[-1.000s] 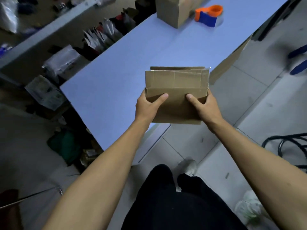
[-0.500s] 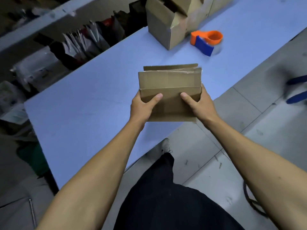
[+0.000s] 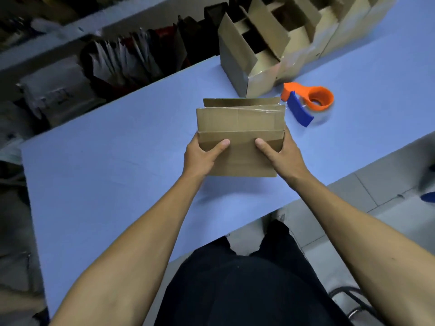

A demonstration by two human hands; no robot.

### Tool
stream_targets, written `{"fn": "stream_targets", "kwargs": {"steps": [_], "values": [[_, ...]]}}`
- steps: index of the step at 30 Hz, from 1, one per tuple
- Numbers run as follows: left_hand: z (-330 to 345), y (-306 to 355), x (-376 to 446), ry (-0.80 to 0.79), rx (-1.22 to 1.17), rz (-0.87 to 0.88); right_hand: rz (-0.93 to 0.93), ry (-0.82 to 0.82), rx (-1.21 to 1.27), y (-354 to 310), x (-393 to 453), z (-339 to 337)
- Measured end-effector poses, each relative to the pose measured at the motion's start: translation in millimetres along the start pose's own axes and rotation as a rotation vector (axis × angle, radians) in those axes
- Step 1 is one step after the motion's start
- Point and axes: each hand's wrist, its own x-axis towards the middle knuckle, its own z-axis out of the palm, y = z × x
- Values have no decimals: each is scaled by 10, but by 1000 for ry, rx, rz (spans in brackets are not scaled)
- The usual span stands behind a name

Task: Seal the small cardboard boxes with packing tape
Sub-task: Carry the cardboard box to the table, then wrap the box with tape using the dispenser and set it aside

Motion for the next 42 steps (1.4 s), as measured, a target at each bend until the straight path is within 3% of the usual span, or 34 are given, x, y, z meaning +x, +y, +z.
{"fn": "stream_targets", "kwargs": {"steps": [9, 14, 19, 23, 26, 29, 34, 37, 40, 42], "values": [[483, 135, -29, 240, -76, -84, -95, -292, -76, 29, 656, -467], [596, 35, -138, 322, -56, -106, -225, -366, -218, 117, 820, -573], [647, -157, -203, 293, -29, -134, -209, -414, -261, 223, 821, -588], [638, -73, -209, 214, -164, -136, -134, -474, -182, 167, 844, -646], [607, 22, -226, 187, -180, -164, -90, -459, -117, 109, 856, -690], [627, 48, -163, 268, -145, -193, -30, -407, -4, 118, 891, -701], [751, 114, -65, 375, -108, -246, -54, -321, -111, 54, 942, -648], [726, 116, -90, 329, 48, -105, -278, -337, -288, -59, 1006, -676], [695, 164, -113, 326, 457, 140, -750, -336, -690, -209, 1118, -663], [646, 171, -91, 357, 661, 274, -874, -419, -784, -251, 1161, -574]]}}
